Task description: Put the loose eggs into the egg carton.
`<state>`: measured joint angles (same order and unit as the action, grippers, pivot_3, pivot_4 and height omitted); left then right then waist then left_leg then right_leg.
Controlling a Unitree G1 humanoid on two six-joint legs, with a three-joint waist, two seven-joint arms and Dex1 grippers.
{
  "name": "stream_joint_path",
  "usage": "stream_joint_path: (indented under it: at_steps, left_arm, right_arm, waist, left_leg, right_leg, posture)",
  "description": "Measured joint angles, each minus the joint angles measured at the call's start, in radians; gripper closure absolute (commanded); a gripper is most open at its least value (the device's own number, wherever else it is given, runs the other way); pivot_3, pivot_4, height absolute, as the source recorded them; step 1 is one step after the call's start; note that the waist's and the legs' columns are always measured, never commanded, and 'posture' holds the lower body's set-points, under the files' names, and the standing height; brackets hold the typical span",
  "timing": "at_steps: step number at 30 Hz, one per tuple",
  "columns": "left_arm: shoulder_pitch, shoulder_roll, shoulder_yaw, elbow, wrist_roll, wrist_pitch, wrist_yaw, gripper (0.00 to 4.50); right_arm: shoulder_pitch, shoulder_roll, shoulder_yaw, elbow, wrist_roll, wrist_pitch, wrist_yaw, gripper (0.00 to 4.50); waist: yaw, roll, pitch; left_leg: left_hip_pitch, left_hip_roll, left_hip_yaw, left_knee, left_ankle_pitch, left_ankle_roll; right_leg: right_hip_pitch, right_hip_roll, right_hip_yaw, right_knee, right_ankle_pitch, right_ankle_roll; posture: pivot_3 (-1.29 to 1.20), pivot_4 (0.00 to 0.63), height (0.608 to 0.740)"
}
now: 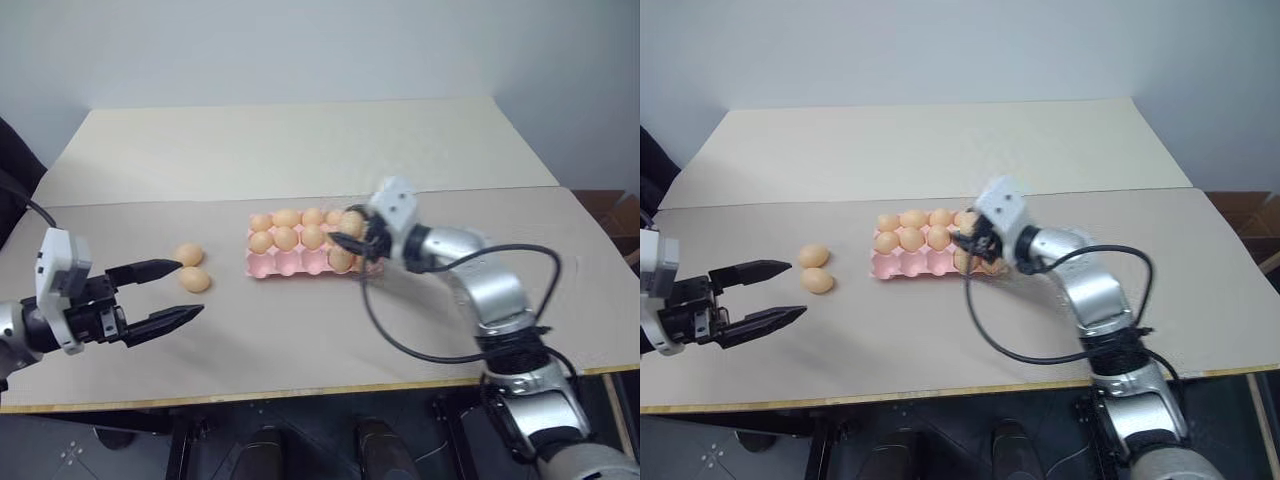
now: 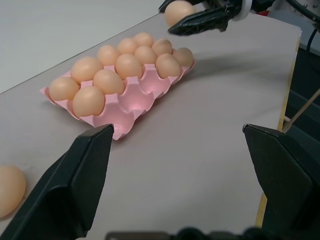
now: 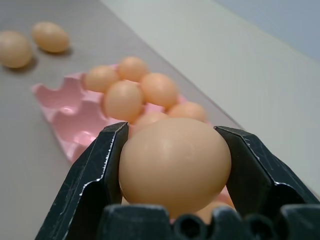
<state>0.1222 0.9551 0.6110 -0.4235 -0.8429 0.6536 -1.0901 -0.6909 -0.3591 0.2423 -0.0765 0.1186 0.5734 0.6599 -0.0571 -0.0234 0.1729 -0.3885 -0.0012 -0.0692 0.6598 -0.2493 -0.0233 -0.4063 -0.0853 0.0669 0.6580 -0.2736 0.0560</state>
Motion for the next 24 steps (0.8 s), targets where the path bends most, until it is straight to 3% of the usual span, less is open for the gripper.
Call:
stream_joint_path:
  at_steps: [4,7,10,13,17,24]
  left_arm:
    - [0.020,-0.001,0.006,-0.001,0.000,0.000,0.000,0.00]
    - [0.031,-0.001,0.011,-0.003,0.000,0.000,0.002,0.00]
    - [0.031,-0.001,0.011,-0.005,0.000,0.000,0.008,0.00]
    - [0.029,-0.001,0.011,-0.005,0.000,0.000,0.009,0.00]
    - [0.015,-0.001,0.009,0.000,0.002,-0.002,0.009,0.00]
    - [0.008,0.006,0.032,0.084,0.053,-0.037,-0.012,0.00]
  right_arm:
    - [-0.012,0.057,0.053,0.092,-0.049,0.000,-0.037,1.53]
    - [-0.026,0.113,0.074,0.136,-0.069,0.000,-0.064,0.95]
    - [-0.039,0.150,0.077,0.159,-0.080,0.000,-0.096,0.02]
    - [-0.038,0.146,0.069,0.132,-0.088,0.011,-0.111,0.02]
    - [-0.027,0.083,-0.024,-0.055,-0.035,0.113,-0.099,0.02]
    - [0.167,-0.195,-0.329,-0.396,0.207,0.275,0.066,0.02]
  waist:
    - [0.004,0.000,0.000]
    - [0.001,0.000,0.000]
    - [-0.004,0.000,0.000]
    - [-0.004,0.000,0.000]
    - [0.001,0.000,0.000]
    - [0.013,0.000,0.000]
  left_leg:
    - [-0.001,0.000,0.000,0.000,0.000,0.000]
    - [0.000,0.000,0.000,0.000,0.000,-0.001]
    - [0.000,0.000,-0.001,0.000,0.000,-0.001]
    - [-0.001,0.000,-0.001,0.000,0.000,-0.001]
    - [-0.003,0.000,-0.003,0.000,0.000,-0.001]
    - [-0.001,0.000,-0.001,0.000,0.000,0.000]
  right_leg:
    - [-0.001,-0.001,0.000,0.000,0.000,0.000]
    - [-0.002,0.000,0.000,0.002,0.000,0.000]
    - [-0.002,0.000,0.000,0.002,0.000,0.000]
    - [-0.003,0.000,0.000,0.002,0.000,0.000]
    - [-0.005,0.000,0.000,0.003,0.000,0.000]
    - [0.000,0.000,-0.001,-0.001,0.000,0.000]
  posture:
    - [0.00,0.150,0.740]
    - [0.00,0.150,0.740]
    - [0.00,0.150,0.740]
    - [0.00,0.150,0.740]
    - [0.00,0.150,0.740]
    - [0.00,0.150,0.740]
